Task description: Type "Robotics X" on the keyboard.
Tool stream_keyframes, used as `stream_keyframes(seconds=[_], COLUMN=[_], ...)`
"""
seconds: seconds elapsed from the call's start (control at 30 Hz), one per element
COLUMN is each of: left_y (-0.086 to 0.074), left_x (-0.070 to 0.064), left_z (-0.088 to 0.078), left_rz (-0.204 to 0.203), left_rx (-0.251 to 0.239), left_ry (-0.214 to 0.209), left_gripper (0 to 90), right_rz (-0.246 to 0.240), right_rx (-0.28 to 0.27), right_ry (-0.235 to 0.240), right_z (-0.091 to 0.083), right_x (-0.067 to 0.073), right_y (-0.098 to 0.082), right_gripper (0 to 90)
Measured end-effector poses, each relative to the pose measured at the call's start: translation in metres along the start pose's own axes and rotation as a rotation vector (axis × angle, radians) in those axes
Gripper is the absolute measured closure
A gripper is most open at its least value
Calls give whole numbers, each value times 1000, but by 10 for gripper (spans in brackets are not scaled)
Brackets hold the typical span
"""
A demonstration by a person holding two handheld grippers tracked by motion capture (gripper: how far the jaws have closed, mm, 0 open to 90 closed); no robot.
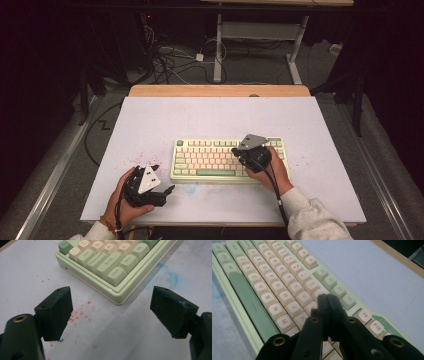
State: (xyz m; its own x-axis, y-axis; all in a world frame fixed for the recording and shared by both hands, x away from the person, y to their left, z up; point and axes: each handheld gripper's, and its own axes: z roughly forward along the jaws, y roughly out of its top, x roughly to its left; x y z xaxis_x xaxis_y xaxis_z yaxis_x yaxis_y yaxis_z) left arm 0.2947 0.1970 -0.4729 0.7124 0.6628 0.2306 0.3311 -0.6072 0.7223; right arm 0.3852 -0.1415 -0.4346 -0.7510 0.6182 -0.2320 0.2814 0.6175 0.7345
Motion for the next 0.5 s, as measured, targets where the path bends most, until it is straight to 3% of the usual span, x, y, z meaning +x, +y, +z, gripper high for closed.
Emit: stream_keyframes(seconds=[0.23, 0.5], left_y=[1, 1], left_x=[0, 0], left_z=[0, -1], left_rz=[9, 5], left_rx=[3, -4], left_ry=[0, 6], left_gripper=[172, 172], right_rz=[11, 11], right_rx=[-46, -114], right_ry=[2, 1], right_z=[-13, -32], right_x=[-1, -1], right_y=[-1, -4], right_gripper=[853, 657])
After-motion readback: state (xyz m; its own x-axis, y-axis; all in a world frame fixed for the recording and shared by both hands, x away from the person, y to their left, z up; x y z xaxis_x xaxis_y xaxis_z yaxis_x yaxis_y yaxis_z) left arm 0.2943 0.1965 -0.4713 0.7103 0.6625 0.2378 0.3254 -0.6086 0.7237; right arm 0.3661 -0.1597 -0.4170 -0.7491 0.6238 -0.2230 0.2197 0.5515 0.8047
